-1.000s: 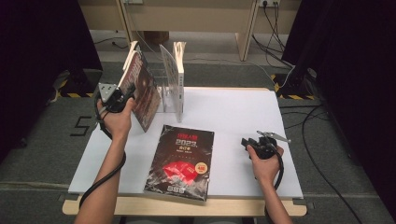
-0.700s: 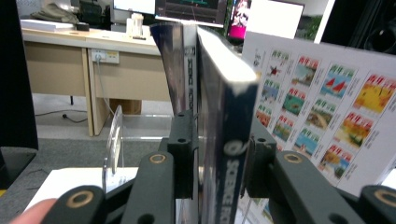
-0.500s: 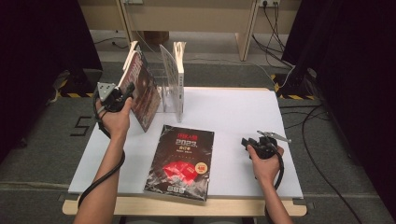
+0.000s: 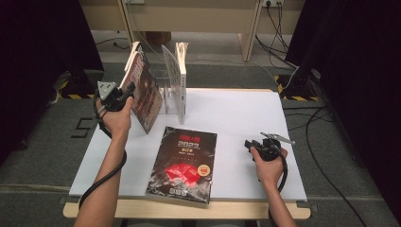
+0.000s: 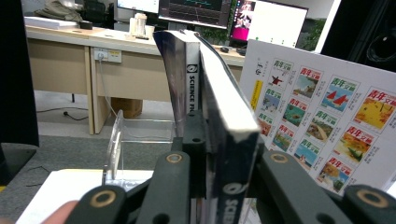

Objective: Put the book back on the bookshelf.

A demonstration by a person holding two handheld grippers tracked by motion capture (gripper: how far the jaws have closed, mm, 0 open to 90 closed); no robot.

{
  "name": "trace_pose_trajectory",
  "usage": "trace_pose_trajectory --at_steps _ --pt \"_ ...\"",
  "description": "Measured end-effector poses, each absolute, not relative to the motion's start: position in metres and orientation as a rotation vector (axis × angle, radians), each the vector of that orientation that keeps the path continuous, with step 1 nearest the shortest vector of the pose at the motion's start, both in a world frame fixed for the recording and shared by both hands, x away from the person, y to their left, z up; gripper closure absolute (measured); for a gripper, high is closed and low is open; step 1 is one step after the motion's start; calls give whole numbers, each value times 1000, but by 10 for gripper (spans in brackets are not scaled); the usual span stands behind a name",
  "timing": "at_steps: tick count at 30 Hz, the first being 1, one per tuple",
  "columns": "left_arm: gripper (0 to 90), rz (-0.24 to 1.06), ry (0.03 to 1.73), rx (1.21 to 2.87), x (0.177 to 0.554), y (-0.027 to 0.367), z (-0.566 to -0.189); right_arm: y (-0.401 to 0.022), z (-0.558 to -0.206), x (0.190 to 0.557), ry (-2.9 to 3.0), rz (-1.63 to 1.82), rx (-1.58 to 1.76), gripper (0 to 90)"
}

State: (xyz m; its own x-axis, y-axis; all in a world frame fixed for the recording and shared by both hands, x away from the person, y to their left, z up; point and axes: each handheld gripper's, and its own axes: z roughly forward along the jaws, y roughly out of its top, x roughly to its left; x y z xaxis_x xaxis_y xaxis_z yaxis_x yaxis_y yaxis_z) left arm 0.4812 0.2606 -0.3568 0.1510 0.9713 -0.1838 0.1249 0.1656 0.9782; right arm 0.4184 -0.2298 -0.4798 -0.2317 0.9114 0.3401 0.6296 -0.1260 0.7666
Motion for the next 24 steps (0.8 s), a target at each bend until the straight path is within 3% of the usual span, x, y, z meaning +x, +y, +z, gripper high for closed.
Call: trace_pose_trajectory --at_steps 13,24 --pt "773 927 1259 1230 487 259 -356 -230 -480 420 1855 1292 1723 617" --pt "830 946 1258 1246 486 253 -355 -231 -482 420 1858 1288 1755 615"
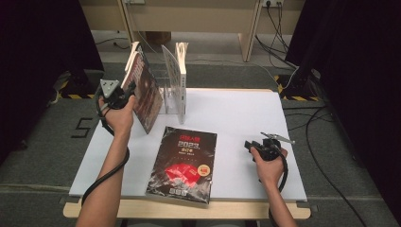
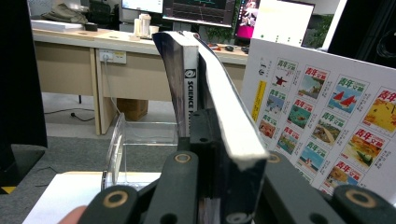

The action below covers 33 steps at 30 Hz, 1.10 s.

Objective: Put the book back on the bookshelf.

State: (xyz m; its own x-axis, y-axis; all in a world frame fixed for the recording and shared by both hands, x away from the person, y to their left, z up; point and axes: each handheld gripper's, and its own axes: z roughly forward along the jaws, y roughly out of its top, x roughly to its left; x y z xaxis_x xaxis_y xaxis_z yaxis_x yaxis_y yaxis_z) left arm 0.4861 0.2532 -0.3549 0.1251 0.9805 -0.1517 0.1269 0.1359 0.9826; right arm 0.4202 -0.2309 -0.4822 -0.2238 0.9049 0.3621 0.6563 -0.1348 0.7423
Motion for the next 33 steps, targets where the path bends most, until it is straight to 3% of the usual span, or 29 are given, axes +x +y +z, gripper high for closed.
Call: trace_pose_trajectory --at_steps 33 --pt "837 1013 1156 1295 497 231 -335 -234 -485 421 1861 1289 1762 615"
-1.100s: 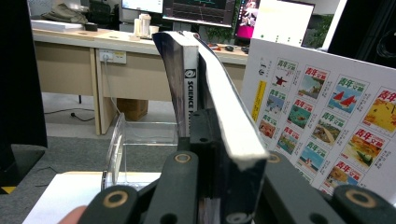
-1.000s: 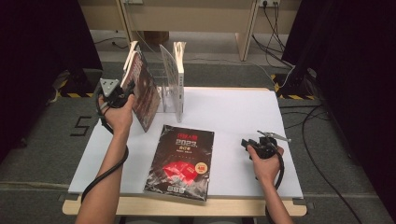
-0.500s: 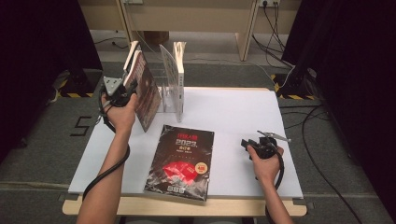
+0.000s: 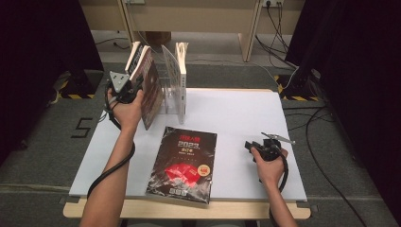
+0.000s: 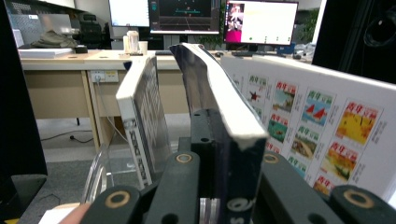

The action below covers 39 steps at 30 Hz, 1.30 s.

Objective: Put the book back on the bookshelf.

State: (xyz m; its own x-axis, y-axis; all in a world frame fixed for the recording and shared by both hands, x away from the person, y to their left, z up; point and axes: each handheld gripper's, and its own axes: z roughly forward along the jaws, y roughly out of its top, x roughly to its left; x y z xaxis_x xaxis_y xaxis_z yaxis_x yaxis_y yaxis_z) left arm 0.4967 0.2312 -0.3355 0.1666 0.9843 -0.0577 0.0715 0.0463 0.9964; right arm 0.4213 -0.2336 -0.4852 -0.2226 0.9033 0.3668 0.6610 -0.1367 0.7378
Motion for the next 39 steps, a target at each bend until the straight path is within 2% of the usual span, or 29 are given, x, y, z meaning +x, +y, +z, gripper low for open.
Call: trace_pose_trajectory --at_steps 39 --pt "836 1134 1157 1239 524 226 -331 -233 -488 422 1872 1284 1749 615"
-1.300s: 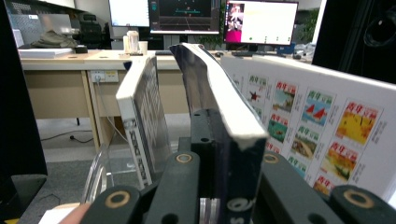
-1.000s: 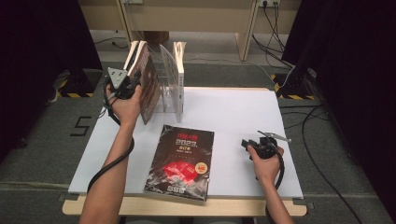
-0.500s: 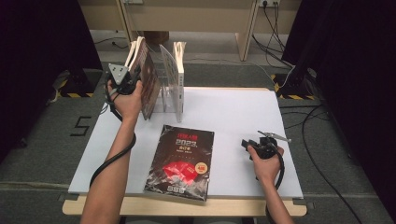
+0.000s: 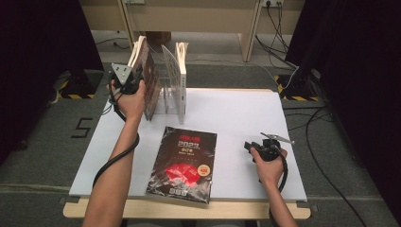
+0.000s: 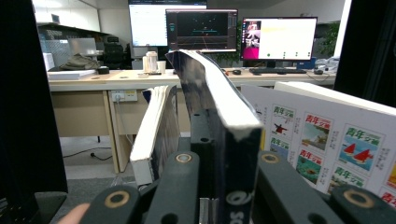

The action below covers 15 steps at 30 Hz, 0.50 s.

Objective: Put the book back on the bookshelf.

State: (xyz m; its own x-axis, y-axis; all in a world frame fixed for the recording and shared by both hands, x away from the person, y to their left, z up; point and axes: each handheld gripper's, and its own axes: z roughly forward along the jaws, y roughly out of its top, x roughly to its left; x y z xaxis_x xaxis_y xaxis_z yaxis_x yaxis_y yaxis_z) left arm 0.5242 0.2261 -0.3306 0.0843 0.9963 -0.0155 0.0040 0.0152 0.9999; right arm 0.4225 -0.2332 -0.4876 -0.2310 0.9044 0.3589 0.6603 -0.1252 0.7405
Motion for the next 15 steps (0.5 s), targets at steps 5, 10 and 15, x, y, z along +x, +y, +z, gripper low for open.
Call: trace_pose_trajectory --at_steps 5,10,15 --pt "836 1144 1172 1245 528 226 -336 -234 -488 423 1875 1289 1748 615" --pt "835 1152 1186 1251 532 225 -342 -234 -488 422 1876 1283 1763 615" --pt "835 1152 1194 1258 535 225 -345 -235 -488 422 1874 1286 1759 615"
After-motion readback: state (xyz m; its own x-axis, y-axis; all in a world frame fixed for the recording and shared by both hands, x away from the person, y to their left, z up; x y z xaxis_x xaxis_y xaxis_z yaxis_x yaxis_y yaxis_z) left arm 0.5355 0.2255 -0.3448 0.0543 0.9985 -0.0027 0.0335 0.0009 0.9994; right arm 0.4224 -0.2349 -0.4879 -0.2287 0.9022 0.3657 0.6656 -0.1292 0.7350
